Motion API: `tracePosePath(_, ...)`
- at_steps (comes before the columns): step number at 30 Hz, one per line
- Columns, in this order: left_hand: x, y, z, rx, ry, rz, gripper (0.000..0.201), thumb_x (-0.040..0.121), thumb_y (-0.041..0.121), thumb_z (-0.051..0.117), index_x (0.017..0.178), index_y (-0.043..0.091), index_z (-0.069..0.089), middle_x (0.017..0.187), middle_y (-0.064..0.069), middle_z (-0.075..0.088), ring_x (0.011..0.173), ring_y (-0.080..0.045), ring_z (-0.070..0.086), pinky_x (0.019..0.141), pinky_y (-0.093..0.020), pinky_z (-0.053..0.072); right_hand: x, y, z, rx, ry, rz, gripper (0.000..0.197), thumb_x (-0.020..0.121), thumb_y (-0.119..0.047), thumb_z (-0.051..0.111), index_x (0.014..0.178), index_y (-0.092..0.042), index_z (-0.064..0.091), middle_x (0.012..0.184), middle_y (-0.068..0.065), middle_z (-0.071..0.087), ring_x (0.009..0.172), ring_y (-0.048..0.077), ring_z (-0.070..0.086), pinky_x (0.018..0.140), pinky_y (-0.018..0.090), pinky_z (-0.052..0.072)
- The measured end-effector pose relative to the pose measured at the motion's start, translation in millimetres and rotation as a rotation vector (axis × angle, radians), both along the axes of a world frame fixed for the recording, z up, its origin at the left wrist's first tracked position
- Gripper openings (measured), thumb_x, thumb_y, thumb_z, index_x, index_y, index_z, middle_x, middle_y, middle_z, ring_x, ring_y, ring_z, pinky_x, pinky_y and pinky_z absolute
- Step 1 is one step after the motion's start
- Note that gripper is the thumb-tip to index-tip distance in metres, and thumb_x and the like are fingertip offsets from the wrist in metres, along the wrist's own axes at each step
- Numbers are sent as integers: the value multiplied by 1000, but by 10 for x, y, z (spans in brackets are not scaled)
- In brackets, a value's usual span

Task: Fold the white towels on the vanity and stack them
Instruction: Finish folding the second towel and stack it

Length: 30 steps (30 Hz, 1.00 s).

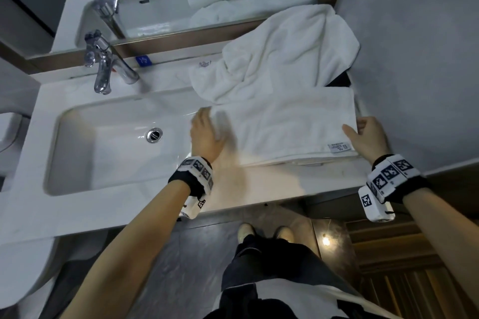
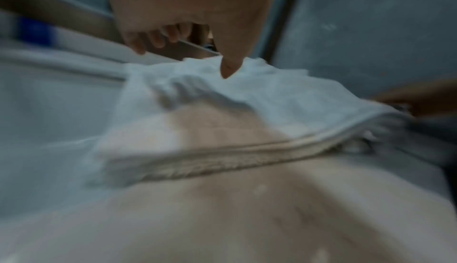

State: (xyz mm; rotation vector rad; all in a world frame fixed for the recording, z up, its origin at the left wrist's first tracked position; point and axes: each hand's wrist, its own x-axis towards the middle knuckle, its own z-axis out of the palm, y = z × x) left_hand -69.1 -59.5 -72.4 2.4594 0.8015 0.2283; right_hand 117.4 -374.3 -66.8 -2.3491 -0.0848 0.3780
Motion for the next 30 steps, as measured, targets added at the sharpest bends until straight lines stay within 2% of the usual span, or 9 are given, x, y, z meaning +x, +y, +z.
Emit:
tracePosePath(3, 250, -338, 20, 93, 130, -437, 80, 92, 49, 47, 152, 18, 5, 161, -4, -1, 149, -26, -5, 120, -43, 2, 14, 13, 14, 23, 69, -32, 46, 89, -27, 60, 122, 2, 51, 123, 19, 60, 112, 33, 58, 99, 46, 46)
tracePosePath(5, 429, -532, -37, 170, 205, -530, 73, 96, 53, 30, 151, 23, -6, 160, 3, -12, 147, -22, -16, 121, -47, -2, -9, 46, 50, -21, 8, -67, 49, 89, -26, 59, 126, 2, 45, 129, 22, 53, 119, 35, 52, 103, 47, 41)
tracePosePath(8, 645, -723, -116, 196, 271, -506, 64, 100, 46, 19, 150, 20, -11, 160, 3, -16, 146, -26, -19, 119, -54, 0, -151, 217, 165, -92, -290, 31, 50, 90, -19, 56, 133, 1, 39, 138, 24, 41, 129, 35, 37, 108, 40, 29)
tracePosePath(10, 742, -793, -191, 148, 297, -503, 62, 100, 45, 18, 149, 23, -12, 159, 1, -19, 145, -29, -21, 117, -58, -3, -260, 442, 203, -130, -440, 276, 53, 93, -19, 52, 142, -7, 34, 151, 17, 30, 142, 32, 23, 114, 38, 19)
tracePosePath(13, 781, -830, -328, 134, 320, -485, 67, 97, 53, 18, 148, 27, -15, 158, 3, -22, 145, -27, -23, 116, -59, -8, -329, 780, 77, -328, -454, 577, 56, 99, -30, 39, 150, -23, 18, 161, -1, 5, 149, 24, -1, 118, 46, 5)
tracePosePath(16, 736, -750, -420, 125, 367, -432, 76, 90, 67, 16, 147, 30, -18, 157, 5, -24, 144, -23, -25, 116, -55, -13, -318, 895, -162, -520, -369, 677, 55, 100, -40, 24, 151, -32, 4, 161, -8, -11, 148, 20, -11, 117, 55, 2)
tracePosePath(24, 282, -77, -460, 160, 430, -306, 76, 86, 74, 15, 147, 40, -14, 157, 9, -22, 144, -21, -26, 116, -54, -14, -108, 378, -281, -541, -399, 570, 57, 98, -50, 23, 150, -33, 10, 161, -12, -2, 149, 13, -1, 117, 54, 4)
tracePosePath(27, 179, 111, -373, 151, 469, -296, 81, 88, 70, 19, 149, 27, -15, 157, 4, -24, 144, -23, -26, 116, -54, -13, -81, 153, -222, -421, -342, 397, 60, 97, -41, 36, 150, -23, 16, 162, 2, 3, 148, 27, 6, 119, 49, 13)
tracePosePath(30, 334, 52, -237, 188, 403, -497, 95, 84, 73, 28, 148, 19, -18, 157, 1, -25, 144, -21, -24, 118, -53, -10, -71, 32, -168, -195, -263, 151, 66, 92, -31, 54, 147, -14, 21, 151, 17, 29, 139, 33, 29, 114, 48, 29)
